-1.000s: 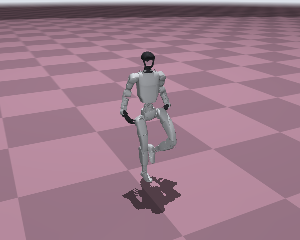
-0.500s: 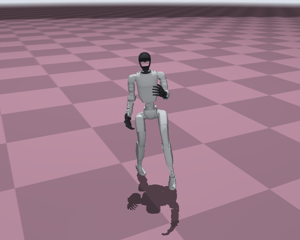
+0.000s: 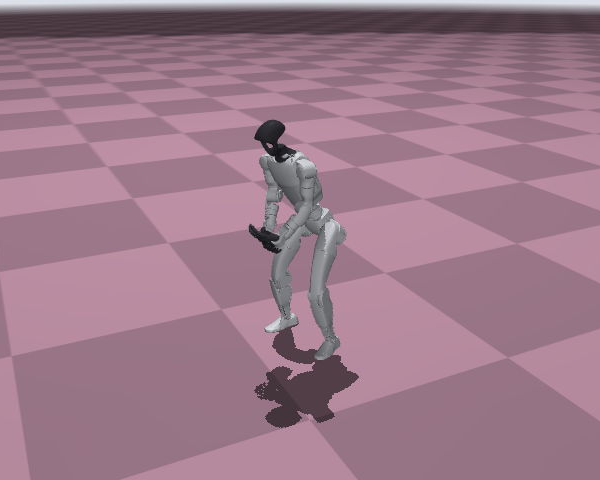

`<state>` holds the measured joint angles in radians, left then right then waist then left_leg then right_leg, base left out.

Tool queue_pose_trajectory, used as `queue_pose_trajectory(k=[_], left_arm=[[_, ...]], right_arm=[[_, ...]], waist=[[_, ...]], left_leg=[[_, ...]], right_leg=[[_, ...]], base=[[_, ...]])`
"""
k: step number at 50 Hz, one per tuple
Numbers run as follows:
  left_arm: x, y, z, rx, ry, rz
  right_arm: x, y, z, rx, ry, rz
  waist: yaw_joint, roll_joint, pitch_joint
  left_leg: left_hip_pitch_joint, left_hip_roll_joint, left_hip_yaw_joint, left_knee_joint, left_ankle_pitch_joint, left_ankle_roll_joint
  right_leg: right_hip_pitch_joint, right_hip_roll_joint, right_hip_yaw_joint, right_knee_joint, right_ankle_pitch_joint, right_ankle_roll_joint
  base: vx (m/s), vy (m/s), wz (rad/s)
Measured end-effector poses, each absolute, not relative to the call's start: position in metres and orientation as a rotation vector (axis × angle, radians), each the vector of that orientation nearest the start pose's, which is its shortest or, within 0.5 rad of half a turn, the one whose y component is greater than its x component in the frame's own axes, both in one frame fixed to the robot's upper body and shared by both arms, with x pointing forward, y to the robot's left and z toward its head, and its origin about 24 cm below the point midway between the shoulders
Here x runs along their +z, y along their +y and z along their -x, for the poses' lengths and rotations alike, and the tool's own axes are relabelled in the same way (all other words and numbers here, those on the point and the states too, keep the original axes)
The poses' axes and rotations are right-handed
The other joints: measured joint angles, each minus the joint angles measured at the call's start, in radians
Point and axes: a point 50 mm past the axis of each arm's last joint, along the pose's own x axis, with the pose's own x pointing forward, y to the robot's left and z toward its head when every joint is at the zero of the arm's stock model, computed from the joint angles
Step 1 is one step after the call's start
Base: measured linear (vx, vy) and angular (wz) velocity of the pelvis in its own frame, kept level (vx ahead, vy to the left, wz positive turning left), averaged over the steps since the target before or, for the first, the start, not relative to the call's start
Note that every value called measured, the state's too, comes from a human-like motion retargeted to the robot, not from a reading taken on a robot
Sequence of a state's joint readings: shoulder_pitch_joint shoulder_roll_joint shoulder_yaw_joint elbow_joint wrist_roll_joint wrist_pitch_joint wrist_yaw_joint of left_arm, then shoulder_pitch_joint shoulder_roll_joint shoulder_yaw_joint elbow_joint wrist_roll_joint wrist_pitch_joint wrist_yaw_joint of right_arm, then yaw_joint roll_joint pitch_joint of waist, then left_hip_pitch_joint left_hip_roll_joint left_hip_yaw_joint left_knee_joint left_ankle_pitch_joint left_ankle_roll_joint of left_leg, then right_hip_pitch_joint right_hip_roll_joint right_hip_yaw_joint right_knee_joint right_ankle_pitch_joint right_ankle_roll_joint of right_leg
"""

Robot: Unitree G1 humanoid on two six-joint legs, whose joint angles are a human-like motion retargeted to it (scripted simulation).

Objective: Kungfu

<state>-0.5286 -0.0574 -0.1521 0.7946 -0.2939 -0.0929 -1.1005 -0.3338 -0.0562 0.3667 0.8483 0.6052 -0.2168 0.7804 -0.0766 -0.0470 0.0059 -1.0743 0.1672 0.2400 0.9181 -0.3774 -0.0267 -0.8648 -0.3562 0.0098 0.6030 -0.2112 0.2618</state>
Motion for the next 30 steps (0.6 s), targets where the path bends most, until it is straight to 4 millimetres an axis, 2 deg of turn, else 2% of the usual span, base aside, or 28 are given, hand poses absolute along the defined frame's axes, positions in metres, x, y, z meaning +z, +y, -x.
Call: queue_pose_trajectory(k=[3,7,10,12,15,18,20,24,25,27,30], left_arm=[[0.045,0.049,-0.311,-1.233,0.107,0.395],[0.047,0.077,-0.327,-1.027,0.136,0.534],[0.031,0.099,-0.33,-0.87,0.227,0.606],[0.014,0.114,-0.325,-0.803,0.307,0.62],[-0.012,0.133,-0.309,-0.75,0.418,0.573],[-0.035,0.141,-0.29,-0.734,0.531,0.478],[-0.052,0.138,-0.275,-0.738,0.618,0.435],[-0.089,0.117,-0.228,-0.832,0.803,0.447],[-0.097,0.112,-0.214,-0.873,0.852,0.465],[-0.109,0.103,-0.187,-0.969,0.95,0.538],[-0.117,0.091,-0.156,-1.087,1.066,0.678]], right_arm=[[-0.011,-0.076,-0.268,0.984,0.1,-0.266],[0.02,-0.079,-0.272,1.079,-0.111,-0.067],[0.042,-0.078,-0.272,1.117,-0.239,-0.016],[0.063,-0.076,-0.275,1.143,-0.322,-0.044],[0.114,-0.077,-0.287,1.174,-0.475,-0.107],[0.199,-0.085,-0.299,1.133,-0.733,-0.162],[0.261,-0.095,-0.3,1.053,-0.925,-0.189],[0.367,-0.125,-0.288,0.875,-1.252,-0.185],[0.389,-0.132,-0.283,0.848,-1.309,-0.165],[0.419,-0.142,-0.279,0.828,-1.334,-0.085],[0.449,-0.162,-0.273,0.768,-1.341,0.038]], waist=[[-0.002,-0.004,-0.011],[0.0,-0.009,-0.038],[-0.012,-0.018,-0.062],[-0.044,-0.029,-0.084],[-0.091,-0.033,-0.129],[-0.068,0.004,-0.184],[-0.05,0.004,-0.222],[-0.081,0.007,-0.283],[-0.095,0.011,-0.288],[-0.139,0.028,-0.288],[-0.206,0.069,-0.275]], left_leg=[[0.039,-0.002,-0.013,-0.029,0.001,-0.004],[0.127,0.012,-0.027,-0.08,-0.005,-0.005],[0.231,-0.001,0.001,-0.142,-0.014,0.026],[0.323,-0.044,0.028,-0.223,-0.003,0.061],[0.459,-0.087,0.052,-0.383,0.047,0.102],[0.519,-0.008,0.077,-0.52,0.12,0.094],[0.555,0.01,0.132,-0.598,0.161,0.096],[0.593,-0.048,0.157,-0.717,0.221,0.136],[0.598,-0.057,0.148,-0.735,0.233,0.142],[0.585,-0.052,0.108,-0.742,0.254,0.136],[0.566,-0.056,0.031,-0.74,0.269,0.13]], right_leg=[[0.087,0.002,-0.02,-0.118,0.053,0.0],[0.23,0.035,-0.042,-0.271,0.173,0.0],[0.343,0.022,-0.066,-0.351,0.313,0.0],[0.407,0.002,-0.056,-0.365,0.425,-0.003],[0.416,0.014,-0.085,-0.281,0.559,-0.027],[0.303,0.157,-0.184,-0.04,0.49,0.0],[0.179,0.209,-0.24,0.196,0.415,0.0],[-0.044,0.155,-0.397,0.661,0.224,0.0],[-0.098,0.157,-0.423,0.759,0.175,0.0],[-0.214,0.198,-0.466,0.905,0.088,0.0],[-0.333,0.188,-0.531,1.057,-0.042,0.0]], base=[[0.14,0.16,-0.37],[0.22,0.17,-0.29],[0.29,0.28,-0.06],[0.3,0.36,0.33],[0.26,0.21,0.14],[0.02,0.0,-0.82],[0.0,-0.03,-0.77],[0.07,0.06,0.14],[0.03,-0.08,0.58],[-0.02,-0.15,0.83],[0.02,-0.03,1.14]])
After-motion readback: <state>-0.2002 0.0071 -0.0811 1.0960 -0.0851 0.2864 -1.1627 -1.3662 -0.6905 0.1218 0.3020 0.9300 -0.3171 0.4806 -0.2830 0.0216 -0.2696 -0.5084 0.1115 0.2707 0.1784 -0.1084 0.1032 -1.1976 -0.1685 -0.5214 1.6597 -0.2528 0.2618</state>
